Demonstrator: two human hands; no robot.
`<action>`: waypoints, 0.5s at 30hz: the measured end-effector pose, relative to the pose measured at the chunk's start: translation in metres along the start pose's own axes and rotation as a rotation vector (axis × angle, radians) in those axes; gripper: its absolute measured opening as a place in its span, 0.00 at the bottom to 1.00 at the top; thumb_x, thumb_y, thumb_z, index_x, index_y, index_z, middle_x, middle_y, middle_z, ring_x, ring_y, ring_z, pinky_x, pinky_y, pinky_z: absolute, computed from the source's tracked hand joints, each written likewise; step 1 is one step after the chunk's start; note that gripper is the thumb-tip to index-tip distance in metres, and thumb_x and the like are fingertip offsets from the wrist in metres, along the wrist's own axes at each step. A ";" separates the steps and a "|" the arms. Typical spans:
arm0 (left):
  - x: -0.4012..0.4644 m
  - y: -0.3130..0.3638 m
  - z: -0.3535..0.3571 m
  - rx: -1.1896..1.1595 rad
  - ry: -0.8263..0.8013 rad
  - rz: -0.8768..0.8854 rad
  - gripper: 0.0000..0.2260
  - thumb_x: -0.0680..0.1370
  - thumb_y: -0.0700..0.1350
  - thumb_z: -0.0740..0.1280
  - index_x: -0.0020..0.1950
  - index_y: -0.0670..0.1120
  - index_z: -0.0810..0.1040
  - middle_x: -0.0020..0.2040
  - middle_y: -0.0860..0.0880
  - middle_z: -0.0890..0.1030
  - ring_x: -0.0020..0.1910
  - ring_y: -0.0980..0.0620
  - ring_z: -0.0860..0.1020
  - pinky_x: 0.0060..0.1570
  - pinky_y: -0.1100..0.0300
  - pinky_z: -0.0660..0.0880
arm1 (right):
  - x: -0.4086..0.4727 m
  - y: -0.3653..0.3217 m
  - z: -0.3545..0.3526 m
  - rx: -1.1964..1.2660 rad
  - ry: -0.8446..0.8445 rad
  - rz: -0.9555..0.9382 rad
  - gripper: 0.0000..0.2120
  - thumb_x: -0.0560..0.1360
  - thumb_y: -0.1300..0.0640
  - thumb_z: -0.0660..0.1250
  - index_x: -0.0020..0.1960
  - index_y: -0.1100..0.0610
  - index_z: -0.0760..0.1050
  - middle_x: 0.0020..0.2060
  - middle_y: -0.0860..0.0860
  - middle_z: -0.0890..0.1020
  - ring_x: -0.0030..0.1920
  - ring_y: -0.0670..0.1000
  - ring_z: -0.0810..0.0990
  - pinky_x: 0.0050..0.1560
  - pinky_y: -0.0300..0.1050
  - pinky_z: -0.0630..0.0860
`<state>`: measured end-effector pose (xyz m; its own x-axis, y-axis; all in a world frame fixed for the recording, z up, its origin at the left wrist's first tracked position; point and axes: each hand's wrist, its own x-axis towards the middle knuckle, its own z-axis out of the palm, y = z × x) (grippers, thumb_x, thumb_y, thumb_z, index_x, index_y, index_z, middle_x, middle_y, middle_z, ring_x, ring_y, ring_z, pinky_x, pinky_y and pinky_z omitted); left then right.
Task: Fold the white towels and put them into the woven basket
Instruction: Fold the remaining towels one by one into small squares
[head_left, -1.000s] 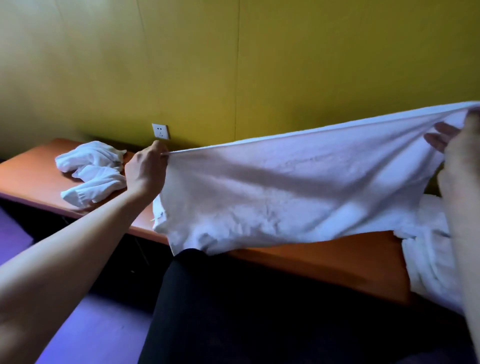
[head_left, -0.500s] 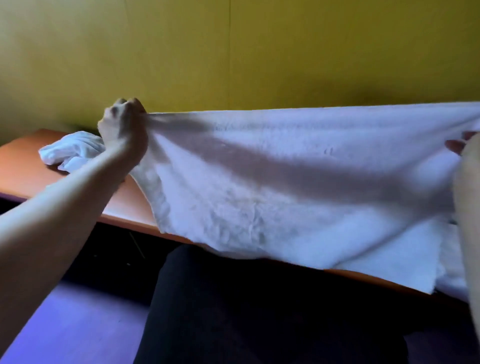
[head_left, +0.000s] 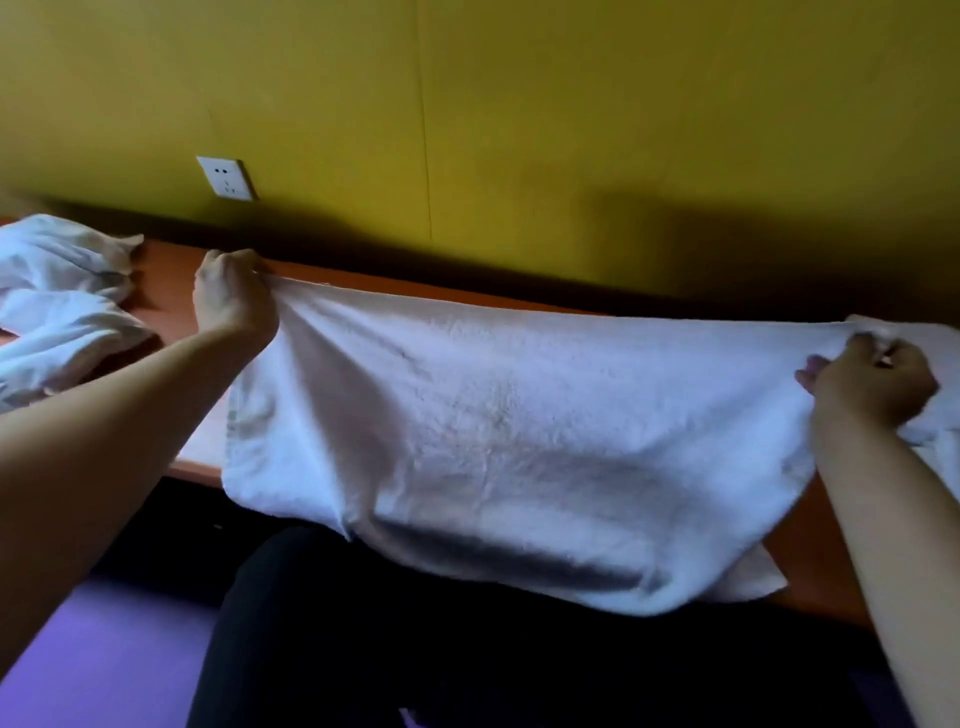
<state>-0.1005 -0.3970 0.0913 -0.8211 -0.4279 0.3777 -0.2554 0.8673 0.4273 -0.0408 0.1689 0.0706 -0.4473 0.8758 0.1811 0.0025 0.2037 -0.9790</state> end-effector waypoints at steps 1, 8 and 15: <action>0.006 0.002 0.013 -0.006 -0.001 -0.031 0.15 0.76 0.35 0.60 0.57 0.38 0.82 0.57 0.31 0.77 0.58 0.31 0.75 0.56 0.45 0.72 | 0.003 0.006 0.011 -0.013 0.004 0.006 0.11 0.75 0.49 0.57 0.46 0.56 0.73 0.38 0.58 0.77 0.33 0.51 0.84 0.35 0.49 0.83; 0.045 -0.002 0.109 0.110 -0.027 0.020 0.16 0.75 0.36 0.59 0.55 0.45 0.84 0.55 0.34 0.76 0.52 0.30 0.75 0.64 0.37 0.69 | 0.046 0.061 0.078 -0.120 -0.012 0.013 0.09 0.74 0.50 0.58 0.41 0.54 0.73 0.37 0.56 0.80 0.36 0.51 0.86 0.38 0.51 0.81; 0.068 0.015 0.181 0.071 -0.102 0.055 0.11 0.80 0.39 0.61 0.60 0.46 0.78 0.60 0.34 0.73 0.59 0.30 0.72 0.69 0.38 0.63 | 0.113 0.133 0.125 -0.409 -0.038 0.015 0.21 0.70 0.36 0.56 0.46 0.51 0.76 0.36 0.53 0.85 0.39 0.56 0.86 0.40 0.52 0.82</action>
<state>-0.2520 -0.3675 -0.0252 -0.8818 -0.3539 0.3118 -0.2408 0.9063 0.3474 -0.2023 0.2401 -0.0505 -0.4770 0.8649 0.1564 0.3615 0.3553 -0.8620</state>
